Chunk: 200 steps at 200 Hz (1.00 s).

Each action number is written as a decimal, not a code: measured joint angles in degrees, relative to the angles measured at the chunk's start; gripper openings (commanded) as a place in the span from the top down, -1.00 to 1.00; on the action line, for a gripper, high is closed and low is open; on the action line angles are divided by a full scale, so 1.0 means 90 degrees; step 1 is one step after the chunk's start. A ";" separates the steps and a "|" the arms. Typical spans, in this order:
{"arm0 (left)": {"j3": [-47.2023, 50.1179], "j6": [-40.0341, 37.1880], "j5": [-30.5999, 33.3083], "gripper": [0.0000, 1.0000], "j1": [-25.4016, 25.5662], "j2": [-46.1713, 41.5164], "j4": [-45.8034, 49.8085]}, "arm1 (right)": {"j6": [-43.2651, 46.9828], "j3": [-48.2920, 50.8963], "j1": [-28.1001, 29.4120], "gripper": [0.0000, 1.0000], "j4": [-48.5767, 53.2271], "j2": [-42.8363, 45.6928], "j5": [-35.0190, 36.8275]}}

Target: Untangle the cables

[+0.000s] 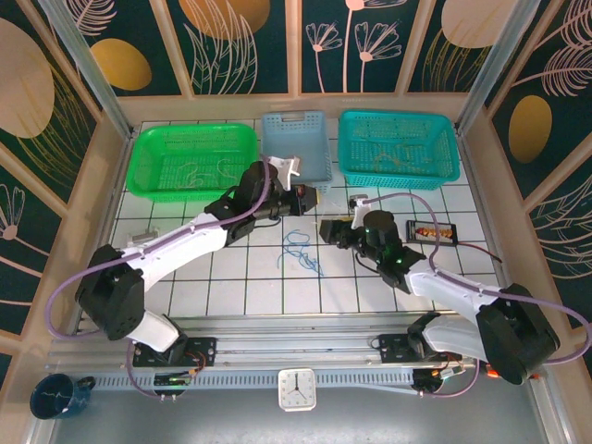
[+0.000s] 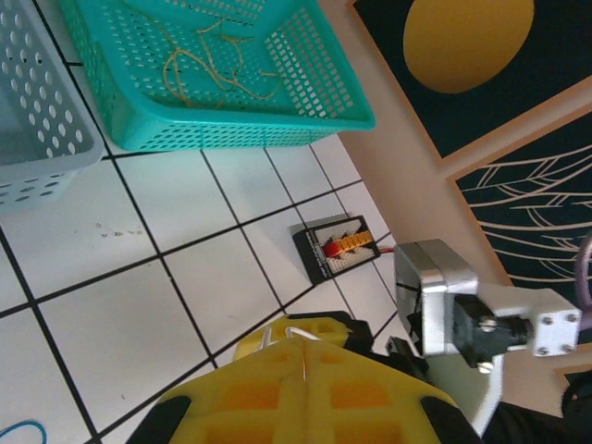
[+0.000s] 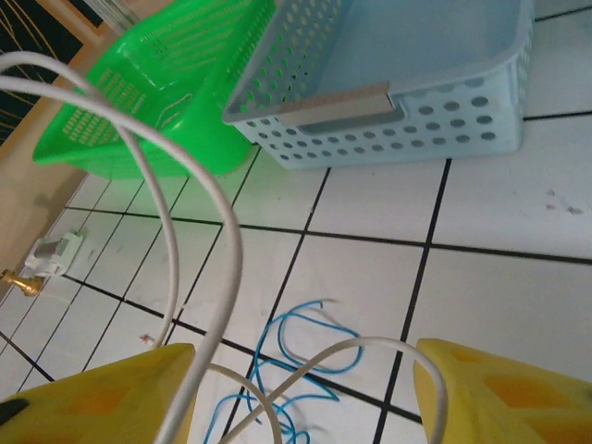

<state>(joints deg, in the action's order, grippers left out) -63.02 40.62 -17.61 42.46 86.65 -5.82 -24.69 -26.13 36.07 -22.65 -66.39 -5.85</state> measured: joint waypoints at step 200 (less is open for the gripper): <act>0.0129 0.0151 0.0556 1.00 0.0034 -0.0685 -0.0051 | -0.0202 0.0702 -0.0792 0.23 -0.0423 0.0100 -0.0187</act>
<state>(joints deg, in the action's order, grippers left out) -61.87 41.98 -12.60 42.76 80.49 -6.28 -26.50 -19.81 28.95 -26.46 -65.49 -7.53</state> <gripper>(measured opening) 0.043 0.383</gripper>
